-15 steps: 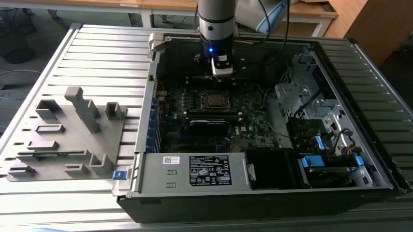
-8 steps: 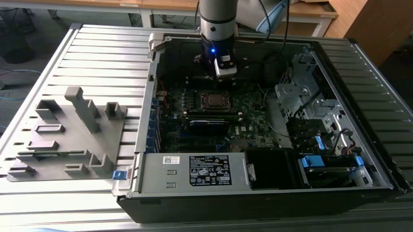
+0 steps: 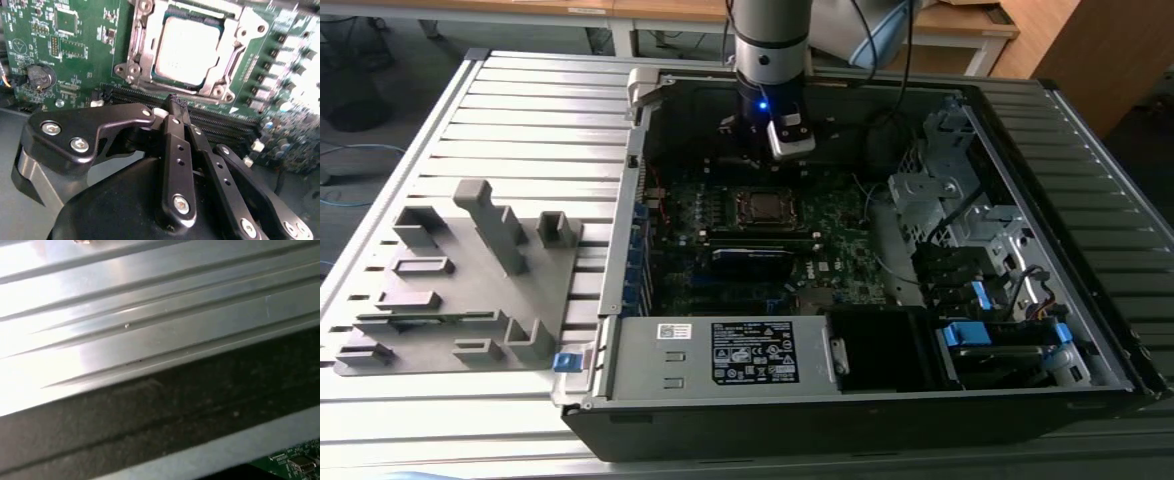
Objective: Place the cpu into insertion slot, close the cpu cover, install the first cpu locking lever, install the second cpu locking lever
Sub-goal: 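Install the first cpu locking lever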
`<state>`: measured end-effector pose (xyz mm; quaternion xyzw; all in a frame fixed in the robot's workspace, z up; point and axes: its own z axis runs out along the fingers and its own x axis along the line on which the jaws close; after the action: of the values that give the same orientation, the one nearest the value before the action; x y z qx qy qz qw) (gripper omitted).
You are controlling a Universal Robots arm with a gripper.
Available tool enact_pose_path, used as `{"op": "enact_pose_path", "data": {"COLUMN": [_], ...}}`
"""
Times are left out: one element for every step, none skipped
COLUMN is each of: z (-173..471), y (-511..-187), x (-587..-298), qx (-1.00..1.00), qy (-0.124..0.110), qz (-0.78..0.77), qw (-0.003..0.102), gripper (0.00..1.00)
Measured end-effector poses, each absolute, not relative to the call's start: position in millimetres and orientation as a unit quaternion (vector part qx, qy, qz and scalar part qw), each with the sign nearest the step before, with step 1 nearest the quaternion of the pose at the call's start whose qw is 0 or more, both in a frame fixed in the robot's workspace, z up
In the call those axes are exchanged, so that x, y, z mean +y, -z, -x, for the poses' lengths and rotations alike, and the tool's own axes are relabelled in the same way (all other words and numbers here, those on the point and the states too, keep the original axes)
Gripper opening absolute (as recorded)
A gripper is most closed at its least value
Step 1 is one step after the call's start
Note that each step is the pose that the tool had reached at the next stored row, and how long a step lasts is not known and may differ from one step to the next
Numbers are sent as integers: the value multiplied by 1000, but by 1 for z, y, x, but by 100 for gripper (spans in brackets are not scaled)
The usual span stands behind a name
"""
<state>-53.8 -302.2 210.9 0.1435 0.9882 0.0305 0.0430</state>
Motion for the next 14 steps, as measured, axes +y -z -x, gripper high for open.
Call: {"op": "enact_pose_path", "data": {"z": [54, 54, 54, 54, 54, 54, 54, 54, 54, 54, 54, 54, 54, 54], "y": [-211, -211, -211, -211, -211, -211, -211, -211, -211, -211, -211, -211, -211, -211], "x": [-302, -302, -302, -302, -302, -303, -303, -304, -305, -306, -307, -309, -310, -312], "qx": [989, 990, 990, 991, 991, 991, 992, 992, 992, 992, 992, 992, 992, 992], "qy": [-24, -18, -12, -7, -5, -4, -4, -4, -4, -4, -4, -4, -5, -5], "qz": [-140, -136, -132, -129, -127, -125, -124, -123, -123, -122, -122, -122, -122, -122], "qw": [42, 42, 41, 41, 40, 39, 39, 39, 39, 39, 39, 39, 39, 39], "gripper": [11, 11, 11, 11, 11, 11, 11, 11, 11, 11, 11, 11, 11, 11]}}
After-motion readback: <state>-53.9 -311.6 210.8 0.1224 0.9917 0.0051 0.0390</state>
